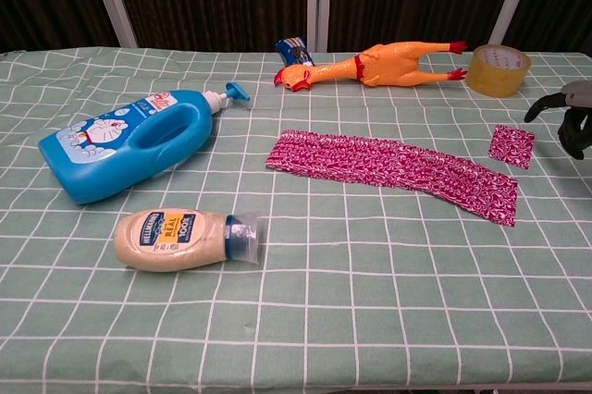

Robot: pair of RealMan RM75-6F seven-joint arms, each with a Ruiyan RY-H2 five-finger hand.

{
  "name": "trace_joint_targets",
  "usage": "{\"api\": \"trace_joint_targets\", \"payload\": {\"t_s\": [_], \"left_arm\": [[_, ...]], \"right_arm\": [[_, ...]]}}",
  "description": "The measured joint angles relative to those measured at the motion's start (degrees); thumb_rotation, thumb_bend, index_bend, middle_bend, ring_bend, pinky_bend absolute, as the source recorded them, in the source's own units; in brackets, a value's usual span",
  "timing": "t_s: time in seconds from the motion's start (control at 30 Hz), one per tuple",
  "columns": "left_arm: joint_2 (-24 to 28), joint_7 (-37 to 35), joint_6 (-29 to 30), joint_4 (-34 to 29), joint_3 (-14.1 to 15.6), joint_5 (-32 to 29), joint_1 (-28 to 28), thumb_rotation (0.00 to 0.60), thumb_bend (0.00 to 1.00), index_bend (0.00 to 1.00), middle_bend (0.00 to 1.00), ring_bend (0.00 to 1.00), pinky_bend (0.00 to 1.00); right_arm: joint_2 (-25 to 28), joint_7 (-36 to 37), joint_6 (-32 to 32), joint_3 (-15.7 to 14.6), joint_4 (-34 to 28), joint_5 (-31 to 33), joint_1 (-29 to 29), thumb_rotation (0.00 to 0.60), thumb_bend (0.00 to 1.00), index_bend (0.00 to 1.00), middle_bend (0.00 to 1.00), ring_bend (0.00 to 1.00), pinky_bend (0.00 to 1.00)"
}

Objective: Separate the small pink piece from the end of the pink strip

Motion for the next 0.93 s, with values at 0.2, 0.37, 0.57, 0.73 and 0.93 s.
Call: {"api": "trace_joint_targets", "payload": {"t_s": [0.2, 0.37, 0.57, 0.73, 0.93], "left_arm": [[-0.33, 0.38, 0.1, -0.3, -0.05, 0.12, -0.05, 0.488, 0.05, 0.05, 0.0, 0.0, 0.12], [-0.56, 0.63, 0.25, -0.69, -0.07, 0.18, -0.02, 0.487, 0.05, 0.05, 0.0, 0.0, 0.12], [-0.55, 0.96, 1.01, -1.41, -0.29, 0.66, -0.02, 0.482, 0.05, 0.05, 0.0, 0.0, 0.12], [-0.8, 0.9, 2.74, -1.71, -0.56, 1.73, 0.35, 0.473, 0.06, 0.05, 0.0, 0.0, 0.12], [-0.11, 1.97, 2.44, -3.18, -0.66, 1.83, 0.16, 0.476, 0.05, 0.05, 0.0, 0.0, 0.12]], "right_arm": [[3.25, 1.17, 9.66, 0.02, -8.46, -10.96, -2.95, 0.6, 0.98, 0.19, 0.98, 0.85, 0.75], [4.26, 3.67, 22.15, -1.64, -12.06, -26.02, -8.23, 0.6, 0.47, 0.22, 0.62, 0.56, 0.6], [6.38, 5.24, 37.18, -7.19, -13.18, -43.57, -18.11, 0.6, 0.19, 0.02, 0.05, 0.01, 0.22], [9.6, 5.95, 39.5, -10.74, -15.4, -45.27, -23.89, 0.6, 0.11, 0.0, 0.0, 0.0, 0.0], [9.31, 11.98, 46.92, -11.64, -10.92, -49.86, -31.18, 0.6, 0.1, 0.0, 0.0, 0.0, 0.0]]}}
